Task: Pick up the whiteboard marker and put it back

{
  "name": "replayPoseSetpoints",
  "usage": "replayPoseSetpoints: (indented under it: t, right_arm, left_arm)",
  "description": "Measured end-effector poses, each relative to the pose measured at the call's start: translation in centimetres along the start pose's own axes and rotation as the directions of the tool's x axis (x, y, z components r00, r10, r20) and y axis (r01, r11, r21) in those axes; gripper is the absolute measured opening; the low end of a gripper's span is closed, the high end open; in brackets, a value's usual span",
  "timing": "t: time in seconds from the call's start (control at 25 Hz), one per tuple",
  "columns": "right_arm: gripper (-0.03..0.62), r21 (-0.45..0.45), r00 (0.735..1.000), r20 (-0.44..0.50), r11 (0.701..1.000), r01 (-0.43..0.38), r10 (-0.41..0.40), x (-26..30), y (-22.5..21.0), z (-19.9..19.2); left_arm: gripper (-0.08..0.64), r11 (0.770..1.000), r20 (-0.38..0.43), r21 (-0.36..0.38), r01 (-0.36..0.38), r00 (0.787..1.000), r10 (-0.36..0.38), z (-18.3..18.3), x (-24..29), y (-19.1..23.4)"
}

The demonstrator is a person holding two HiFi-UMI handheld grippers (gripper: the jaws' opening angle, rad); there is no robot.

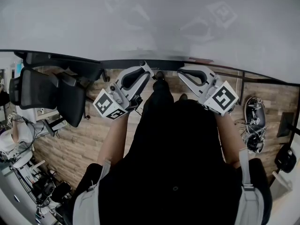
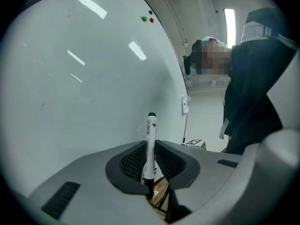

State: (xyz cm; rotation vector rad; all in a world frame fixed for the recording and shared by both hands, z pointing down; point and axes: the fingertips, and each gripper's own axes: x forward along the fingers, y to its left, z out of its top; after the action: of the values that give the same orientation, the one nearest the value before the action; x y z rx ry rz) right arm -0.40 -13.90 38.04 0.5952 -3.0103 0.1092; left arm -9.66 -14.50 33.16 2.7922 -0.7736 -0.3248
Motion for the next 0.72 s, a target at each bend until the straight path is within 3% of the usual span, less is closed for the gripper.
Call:
replayPoseSetpoints:
  t: [0.4, 0.56, 0.72]
  right_arm:
    - [0.021, -0.001, 1.000, 0.001, 1.000, 0.010, -0.010, -0.54, -0.62, -0.07]
    - [0.021, -0.018, 1.000, -0.011, 1.000, 0.010, -0.010, -0.86, -0.60, -0.39]
    - [0.021, 0.023, 0.999, 0.029, 0.999, 0.033, -0.034, -0.75, -0.80, 0.42]
  left_arm:
    - [0.069, 1.000, -0.023, 0.014, 0.000, 1.000, 0.000, -0.37, 0.61, 0.01]
    - [0.069, 0.999, -0.044, 0.052, -0.003, 0.999, 0.005, -0.33, 0.70, 0.11]
    - [0.069, 0.995, -0.076, 0.102, -0.002, 0.997, 0.010, -0.35, 0.95, 0.34]
